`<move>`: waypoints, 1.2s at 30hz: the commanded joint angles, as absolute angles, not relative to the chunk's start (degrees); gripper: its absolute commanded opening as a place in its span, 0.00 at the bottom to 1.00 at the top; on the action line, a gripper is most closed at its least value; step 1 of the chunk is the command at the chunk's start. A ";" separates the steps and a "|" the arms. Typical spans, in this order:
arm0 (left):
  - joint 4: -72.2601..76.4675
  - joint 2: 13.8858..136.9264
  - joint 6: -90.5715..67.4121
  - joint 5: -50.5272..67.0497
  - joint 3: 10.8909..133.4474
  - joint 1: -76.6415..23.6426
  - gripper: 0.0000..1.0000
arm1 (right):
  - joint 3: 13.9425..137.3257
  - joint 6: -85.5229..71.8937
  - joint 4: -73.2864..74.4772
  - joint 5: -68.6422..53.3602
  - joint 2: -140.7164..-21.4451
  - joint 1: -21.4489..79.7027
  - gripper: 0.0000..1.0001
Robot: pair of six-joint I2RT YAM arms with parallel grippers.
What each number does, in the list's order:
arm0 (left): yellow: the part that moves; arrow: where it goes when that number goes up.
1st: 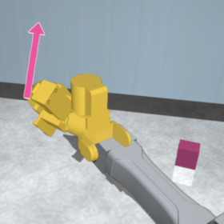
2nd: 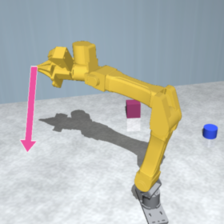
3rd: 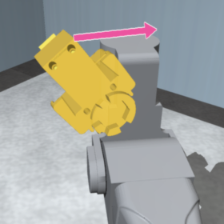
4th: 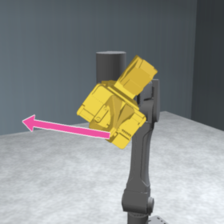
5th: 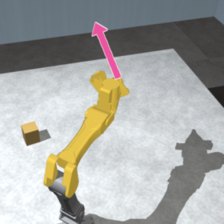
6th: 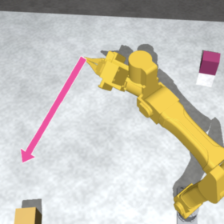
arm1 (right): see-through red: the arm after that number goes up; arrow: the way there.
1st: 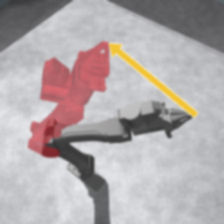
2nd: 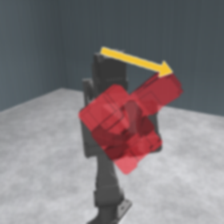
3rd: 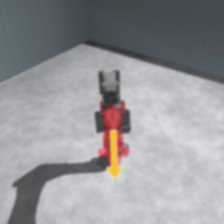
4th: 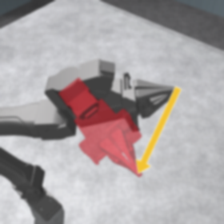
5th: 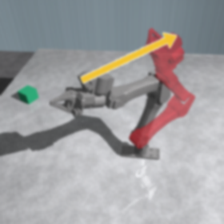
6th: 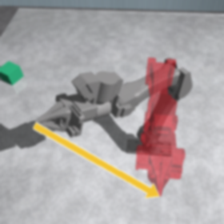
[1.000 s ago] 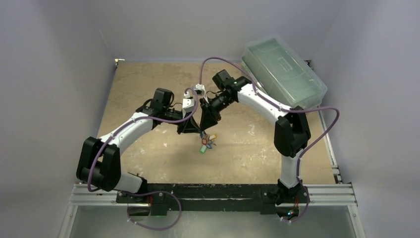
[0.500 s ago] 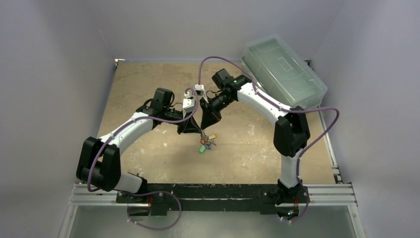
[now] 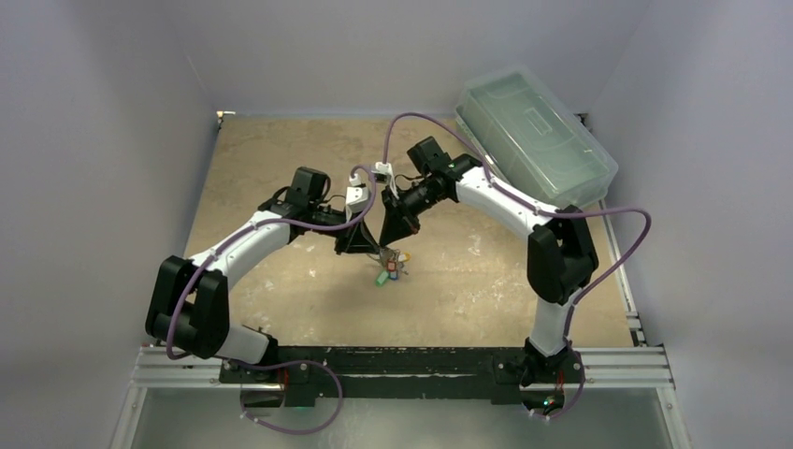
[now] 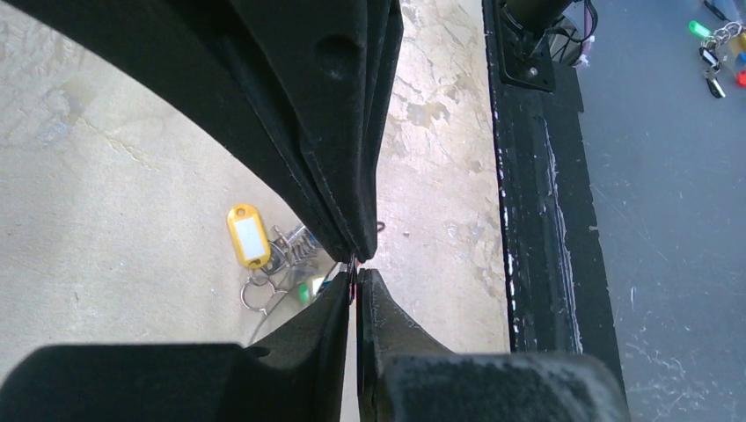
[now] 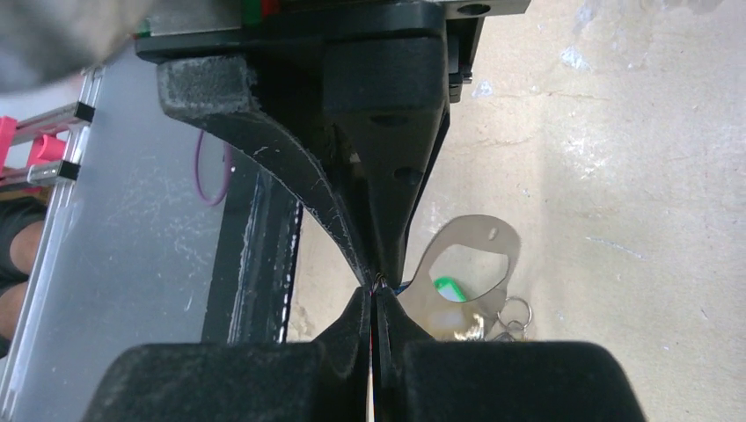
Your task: Remove the keys from the keyring
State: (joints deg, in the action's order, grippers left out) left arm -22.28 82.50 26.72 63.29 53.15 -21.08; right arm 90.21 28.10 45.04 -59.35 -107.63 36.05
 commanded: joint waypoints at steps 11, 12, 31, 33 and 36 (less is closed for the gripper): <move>-17.38 80.39 25.96 67.01 52.38 -18.76 0.15 | 77.45 15.30 20.34 -64.88 -98.82 34.07 0.00; -17.34 80.30 26.20 67.19 52.12 -18.60 0.16 | 76.91 14.92 19.54 -64.94 -98.45 33.86 0.00; -11.75 79.17 24.56 68.36 49.09 -18.19 0.15 | 66.99 2.69 0.49 -67.18 -95.18 32.49 0.00; -11.18 79.31 24.09 68.53 48.74 -18.19 0.08 | 66.29 1.50 -1.69 -67.24 -95.07 32.45 0.00; -11.97 79.65 25.12 68.79 48.44 -18.19 0.00 | 65.24 0.37 -4.18 -67.38 -94.87 32.41 0.00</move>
State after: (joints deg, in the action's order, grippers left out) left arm -14.13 80.55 24.53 66.24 49.19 -18.74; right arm 66.32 3.14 2.13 -65.60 -98.06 32.64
